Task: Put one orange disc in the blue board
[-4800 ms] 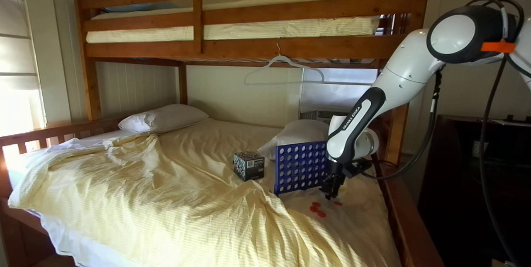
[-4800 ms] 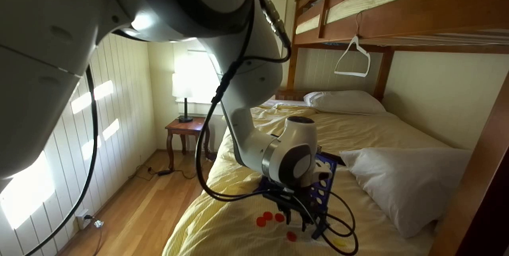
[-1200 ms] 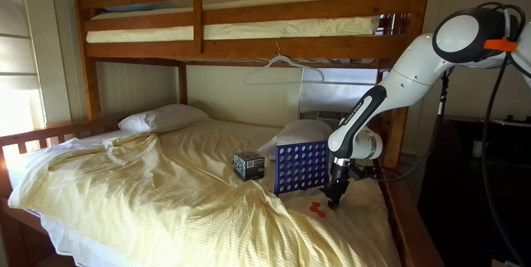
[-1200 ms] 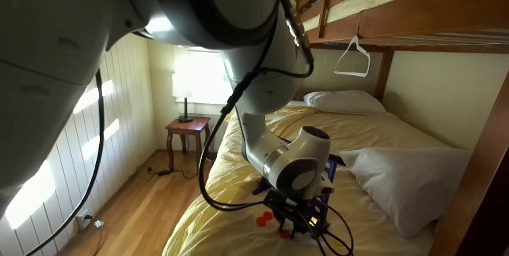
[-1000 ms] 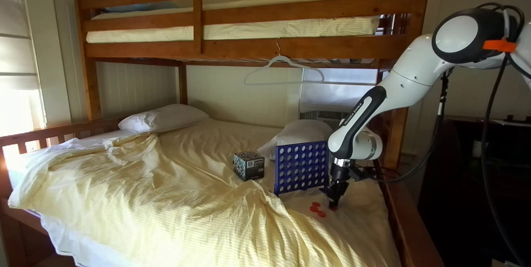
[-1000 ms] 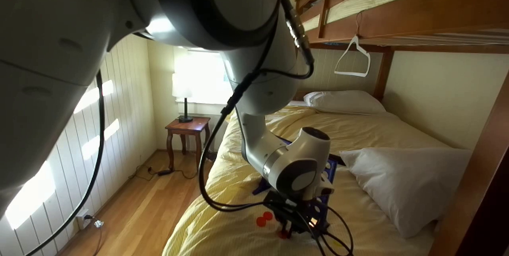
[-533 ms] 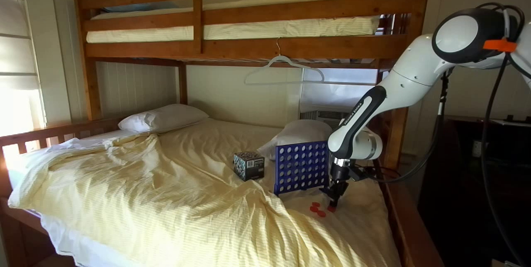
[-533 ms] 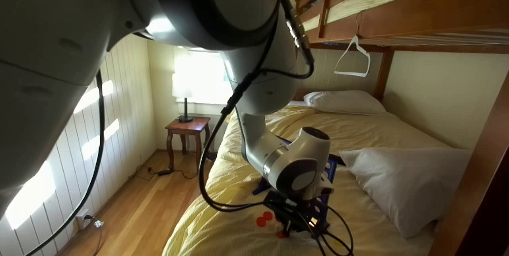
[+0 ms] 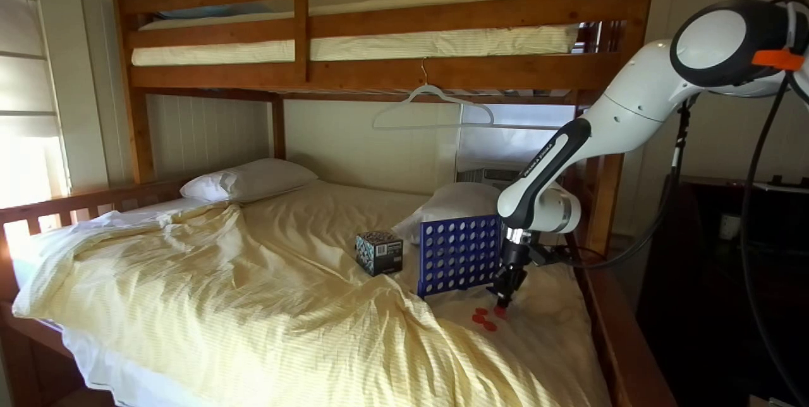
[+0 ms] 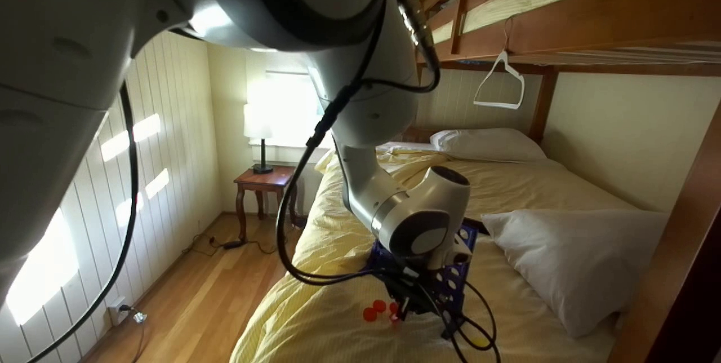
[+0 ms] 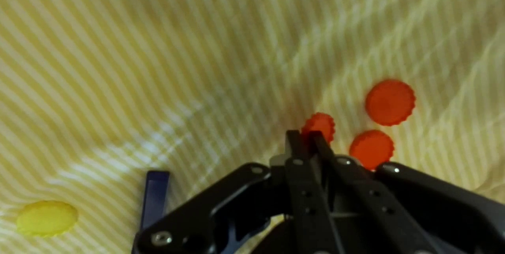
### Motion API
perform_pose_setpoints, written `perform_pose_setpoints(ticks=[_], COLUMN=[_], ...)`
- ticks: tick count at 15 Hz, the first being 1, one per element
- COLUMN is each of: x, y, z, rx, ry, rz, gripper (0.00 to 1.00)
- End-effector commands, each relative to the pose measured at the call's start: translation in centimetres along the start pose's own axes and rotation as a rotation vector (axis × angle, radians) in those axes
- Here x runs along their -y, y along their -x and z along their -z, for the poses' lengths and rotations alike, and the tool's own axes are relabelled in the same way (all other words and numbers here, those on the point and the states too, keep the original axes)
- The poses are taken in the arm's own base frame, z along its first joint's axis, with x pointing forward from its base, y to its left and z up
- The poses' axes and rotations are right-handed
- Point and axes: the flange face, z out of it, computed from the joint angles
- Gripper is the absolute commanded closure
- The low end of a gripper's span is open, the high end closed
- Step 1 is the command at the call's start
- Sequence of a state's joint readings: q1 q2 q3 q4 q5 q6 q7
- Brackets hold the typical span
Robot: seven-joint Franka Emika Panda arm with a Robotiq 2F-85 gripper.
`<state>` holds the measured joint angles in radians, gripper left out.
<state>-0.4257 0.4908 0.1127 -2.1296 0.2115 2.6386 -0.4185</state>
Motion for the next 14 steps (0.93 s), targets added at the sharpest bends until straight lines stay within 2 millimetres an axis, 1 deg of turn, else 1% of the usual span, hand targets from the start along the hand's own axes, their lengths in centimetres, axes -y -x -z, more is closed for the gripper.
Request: perform_pose_setpoints(ticks=[1, 5, 8, 10, 14], x=[0.6, 0.4, 0.9, 1.1, 1.0], y=[0.9, 1.6, 2.6, 3.1, 3.5], z=[1.9, 3.1, 5.0, 6.9, 11.7], rx=[0.069, 0.152, 0.205, 0.188, 0.076], ry=[-0.025, 0.002, -0.004, 0.046, 0.229], rz=[-0.026, -0.089, -0.096, -0.087, -0.014], gripper=[0.98, 0.98, 0.98, 0.98, 0.98])
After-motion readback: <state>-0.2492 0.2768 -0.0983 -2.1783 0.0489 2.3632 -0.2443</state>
